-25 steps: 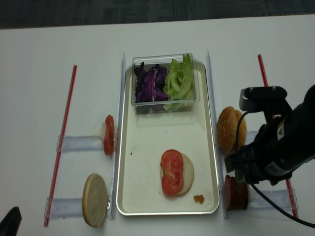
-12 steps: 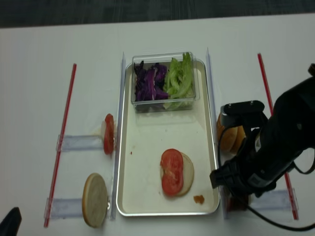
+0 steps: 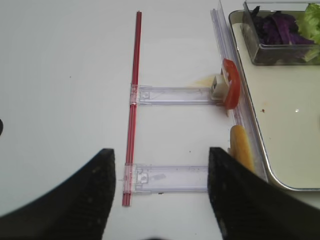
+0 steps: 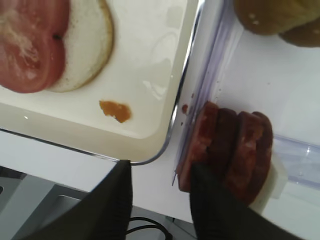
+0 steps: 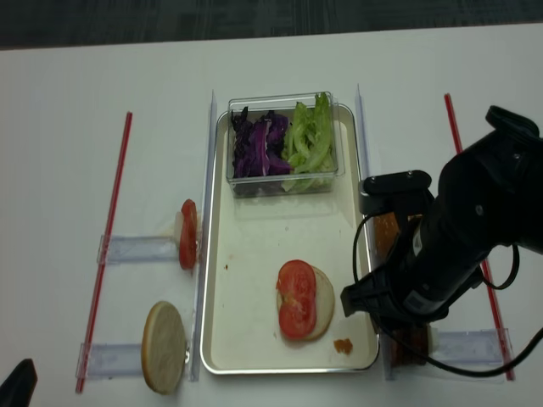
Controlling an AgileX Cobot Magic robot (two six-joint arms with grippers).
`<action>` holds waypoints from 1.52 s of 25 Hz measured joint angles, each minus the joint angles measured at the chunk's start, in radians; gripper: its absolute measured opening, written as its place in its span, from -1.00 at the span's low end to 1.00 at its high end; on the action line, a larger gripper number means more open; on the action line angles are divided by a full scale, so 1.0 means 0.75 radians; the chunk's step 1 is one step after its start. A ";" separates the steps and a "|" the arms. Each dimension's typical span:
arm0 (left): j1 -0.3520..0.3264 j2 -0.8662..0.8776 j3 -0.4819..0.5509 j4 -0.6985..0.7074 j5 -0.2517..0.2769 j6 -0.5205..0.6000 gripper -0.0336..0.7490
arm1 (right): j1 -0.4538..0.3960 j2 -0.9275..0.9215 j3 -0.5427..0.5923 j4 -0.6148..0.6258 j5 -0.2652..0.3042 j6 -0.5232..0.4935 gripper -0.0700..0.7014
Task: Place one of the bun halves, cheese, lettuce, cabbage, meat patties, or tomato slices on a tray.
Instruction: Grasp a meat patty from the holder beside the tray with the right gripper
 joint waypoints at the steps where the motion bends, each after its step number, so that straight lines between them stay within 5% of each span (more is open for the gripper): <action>1: 0.000 0.000 0.000 0.000 0.000 0.000 0.16 | 0.000 0.004 -0.003 -0.003 0.000 0.002 -0.05; 38: 0.000 0.000 0.000 0.000 0.000 0.000 0.16 | 0.002 0.081 -0.006 -0.086 0.001 0.068 -0.20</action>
